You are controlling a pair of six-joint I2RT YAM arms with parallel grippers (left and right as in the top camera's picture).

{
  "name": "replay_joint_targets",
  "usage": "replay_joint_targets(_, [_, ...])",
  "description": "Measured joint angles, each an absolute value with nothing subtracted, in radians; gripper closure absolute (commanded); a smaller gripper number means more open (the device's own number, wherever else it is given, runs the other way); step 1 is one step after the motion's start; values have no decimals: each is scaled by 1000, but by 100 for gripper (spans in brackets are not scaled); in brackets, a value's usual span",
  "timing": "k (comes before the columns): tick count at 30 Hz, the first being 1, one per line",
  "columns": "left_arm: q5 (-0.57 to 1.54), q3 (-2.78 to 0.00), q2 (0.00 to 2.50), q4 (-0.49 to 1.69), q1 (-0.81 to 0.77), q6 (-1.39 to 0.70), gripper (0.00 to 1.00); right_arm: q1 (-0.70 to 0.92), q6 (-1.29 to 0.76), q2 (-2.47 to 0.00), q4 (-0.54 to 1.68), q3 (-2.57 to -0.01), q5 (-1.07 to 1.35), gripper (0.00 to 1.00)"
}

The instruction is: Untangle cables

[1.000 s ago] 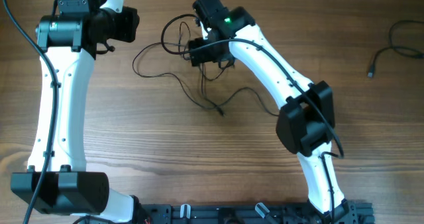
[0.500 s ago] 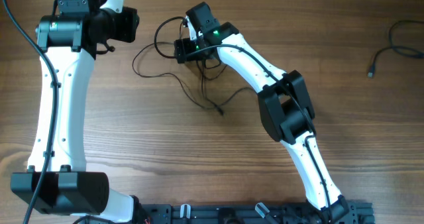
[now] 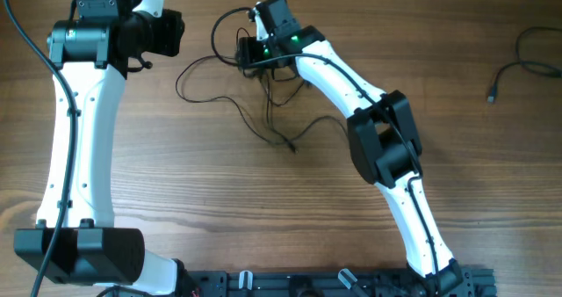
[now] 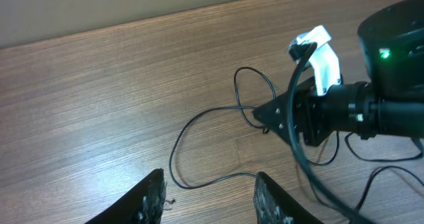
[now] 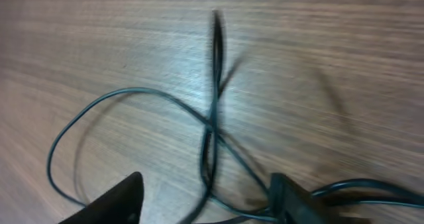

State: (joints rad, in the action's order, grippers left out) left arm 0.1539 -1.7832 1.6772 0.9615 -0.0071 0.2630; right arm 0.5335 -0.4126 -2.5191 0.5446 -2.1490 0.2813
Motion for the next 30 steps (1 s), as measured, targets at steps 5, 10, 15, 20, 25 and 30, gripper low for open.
replay_joint_targets(5, [154, -1783, 1677, 962, -7, 263, 55, 520, -424, -2519, 541, -2149, 281, 43])
replay_joint_targets(10, [154, -1783, 1677, 962, -7, 263, 55, 521, -446, -2519, 530, -2149, 282, 40])
replay_joint_targets(15, [154, -1783, 1677, 962, -7, 263, 55, 522, -476, -2523, 506, -2149, 284, 39])
replay_joint_targets(20, [154, -1783, 1677, 962, -7, 263, 55, 522, -490, -2527, 496, -2149, 284, 43])
replay_joint_targets(25, [154, -1783, 1677, 962, -7, 263, 55, 527, -498, -2536, 492, -2149, 283, 45])
replay_joint_targets(30, [154, -1783, 1676, 962, -7, 263, 55, 550, -501, -2536, 471, -2149, 276, 36])
